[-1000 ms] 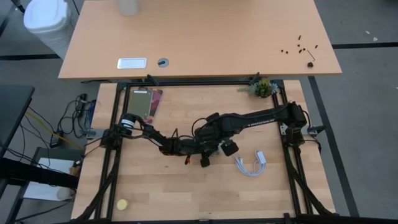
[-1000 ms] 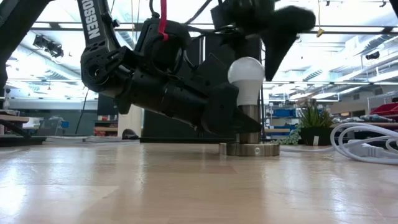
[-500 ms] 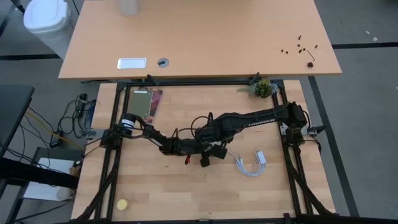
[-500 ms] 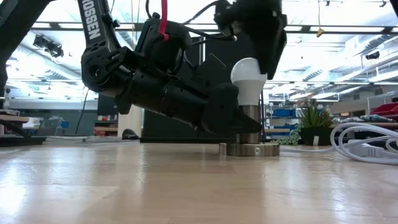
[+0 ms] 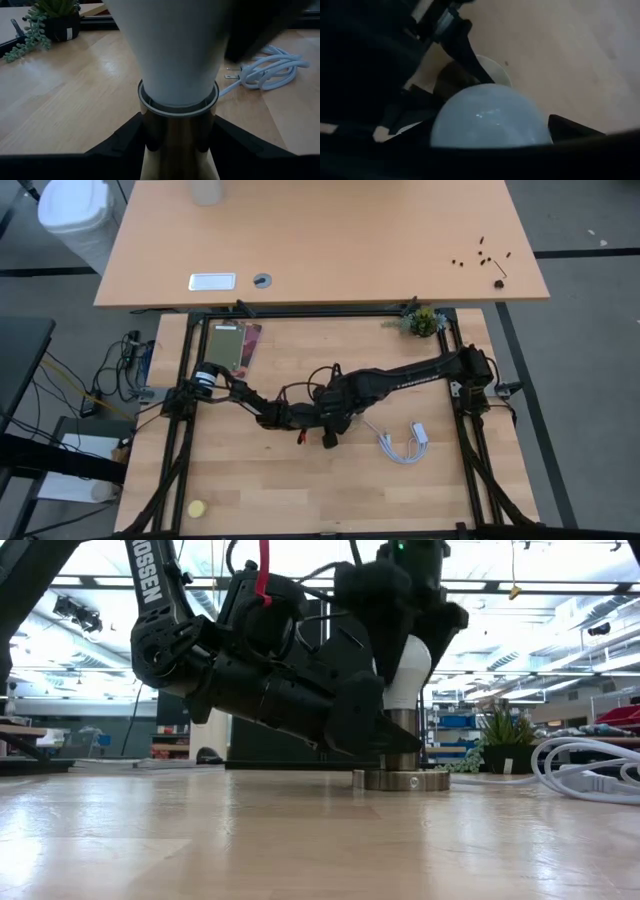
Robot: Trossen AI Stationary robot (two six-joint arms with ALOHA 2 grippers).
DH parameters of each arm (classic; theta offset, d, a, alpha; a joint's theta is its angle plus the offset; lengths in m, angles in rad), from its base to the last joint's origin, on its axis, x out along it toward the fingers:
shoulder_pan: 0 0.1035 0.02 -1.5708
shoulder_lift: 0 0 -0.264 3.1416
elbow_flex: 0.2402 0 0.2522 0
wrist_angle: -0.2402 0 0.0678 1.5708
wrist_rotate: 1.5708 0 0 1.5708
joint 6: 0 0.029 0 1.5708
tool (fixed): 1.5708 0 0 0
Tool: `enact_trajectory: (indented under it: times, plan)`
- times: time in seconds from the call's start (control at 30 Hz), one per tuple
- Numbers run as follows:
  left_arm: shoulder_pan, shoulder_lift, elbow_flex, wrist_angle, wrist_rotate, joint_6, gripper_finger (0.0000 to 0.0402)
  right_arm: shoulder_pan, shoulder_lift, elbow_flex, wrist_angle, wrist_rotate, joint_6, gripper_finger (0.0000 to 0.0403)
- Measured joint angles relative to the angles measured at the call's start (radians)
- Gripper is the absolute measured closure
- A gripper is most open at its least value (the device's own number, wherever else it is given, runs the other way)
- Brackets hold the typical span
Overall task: Screw lightbulb
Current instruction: Remove the white lightbulb from the desk lamp
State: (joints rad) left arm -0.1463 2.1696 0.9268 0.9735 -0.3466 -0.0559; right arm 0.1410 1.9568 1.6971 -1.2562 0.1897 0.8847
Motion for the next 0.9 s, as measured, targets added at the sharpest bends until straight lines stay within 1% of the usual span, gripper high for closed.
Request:
enact_trajectory:
  times: [0.1,0.27,0.43,0.53,0.57,0.73,0.8,0.9]
  plan:
    - [0.000,0.000,0.000,0.000,0.000,0.000,0.0213,0.000,0.000,-0.055,0.071,0.001,0.003,0.0044]
    - [0.000,0.000,0.000,0.001,0.000,-0.001,0.0213,0.000,-0.001,-0.072,0.102,0.035,-0.031,0.0061]
    - [0.001,0.000,0.000,0.001,0.000,-0.002,0.0213,-0.003,-0.001,-0.076,0.106,0.045,-0.083,0.0109]
    - [0.001,0.000,0.000,0.001,0.000,-0.001,0.0213,-0.009,-0.001,-0.076,0.105,0.022,-0.143,0.0144]
    - [0.001,0.000,0.000,0.001,0.000,-0.001,0.0213,-0.013,-0.001,-0.075,0.105,0.007,-0.168,0.0149]
    - [0.001,0.000,0.001,0.001,0.000,-0.002,0.0213,-0.028,-0.002,-0.074,0.099,-0.054,-0.345,0.0150]
    - [0.001,0.000,0.001,0.001,0.000,-0.002,0.0213,-0.033,-0.003,-0.074,0.098,-0.076,-0.458,0.0146]
    - [0.000,0.000,0.001,0.000,0.000,0.000,0.0213,-0.035,-0.002,-0.074,0.089,-0.096,-0.663,0.0123]
